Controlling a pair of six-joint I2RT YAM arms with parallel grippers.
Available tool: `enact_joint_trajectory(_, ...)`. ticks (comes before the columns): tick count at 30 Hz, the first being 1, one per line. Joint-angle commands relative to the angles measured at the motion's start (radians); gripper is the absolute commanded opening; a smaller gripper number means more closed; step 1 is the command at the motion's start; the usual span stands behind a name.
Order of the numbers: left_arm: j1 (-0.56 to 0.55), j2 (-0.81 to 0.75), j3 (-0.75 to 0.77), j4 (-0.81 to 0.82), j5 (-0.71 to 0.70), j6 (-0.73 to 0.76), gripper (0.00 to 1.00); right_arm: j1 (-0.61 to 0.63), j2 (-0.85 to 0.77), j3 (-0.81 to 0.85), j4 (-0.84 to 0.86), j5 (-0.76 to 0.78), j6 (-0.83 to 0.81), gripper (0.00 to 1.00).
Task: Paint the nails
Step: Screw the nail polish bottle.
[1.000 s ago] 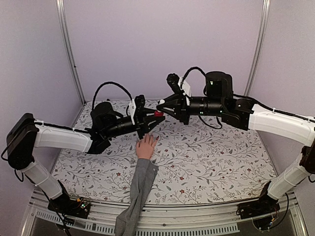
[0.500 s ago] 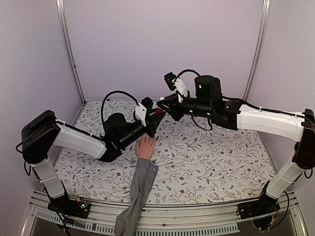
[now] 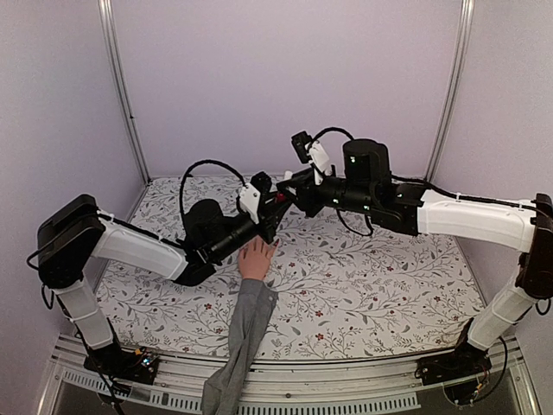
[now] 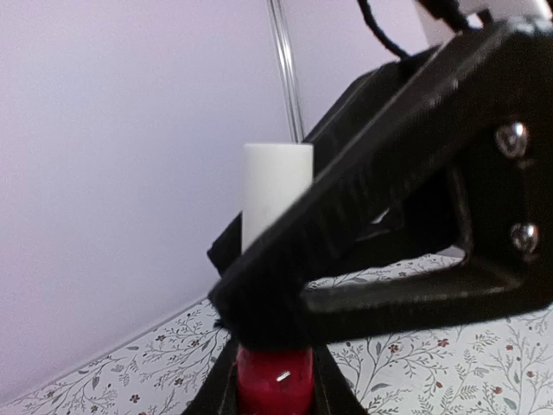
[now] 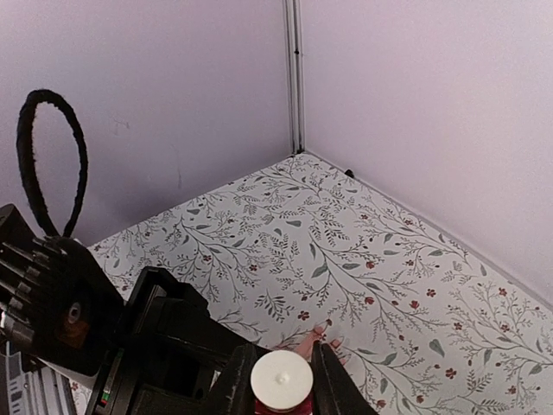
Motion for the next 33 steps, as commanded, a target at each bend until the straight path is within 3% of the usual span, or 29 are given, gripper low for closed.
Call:
enact_joint_trajectory(1, -0.009, -0.084, -0.012, 0.021, 0.111, 0.012, 0.00, 0.011, -0.038, -0.031, -0.005, -0.014, -0.043, 0.28)
enact_joint_trajectory(6, 0.006, -0.121, -0.028, -0.019, 0.198, -0.008, 0.00, -0.013, -0.093, -0.065, 0.011, -0.090, -0.077, 0.48)
enact_joint_trajectory(12, 0.072, -0.167, -0.048, -0.054, 0.460, -0.083, 0.00, -0.022, -0.180, -0.137, 0.030, -0.260, -0.175, 0.67)
enact_joint_trajectory(17, 0.124, -0.209, -0.035, -0.142, 0.764, -0.090, 0.00, -0.026, -0.241, -0.161, -0.009, -0.430, -0.248, 0.68)
enact_joint_trajectory(23, 0.134, -0.221, 0.010, -0.275, 1.017, -0.048, 0.00, -0.026, -0.269, -0.138, -0.112, -0.601, -0.371, 0.62)
enact_joint_trajectory(28, 0.132, -0.196, 0.045, -0.299, 1.161, -0.083, 0.00, -0.025, -0.265, -0.105, -0.187, -0.675, -0.441, 0.60)
enact_joint_trajectory(33, 0.129, -0.159, 0.080, -0.303, 1.214, -0.116, 0.00, -0.004, -0.241, -0.071, -0.221, -0.694, -0.466, 0.59)
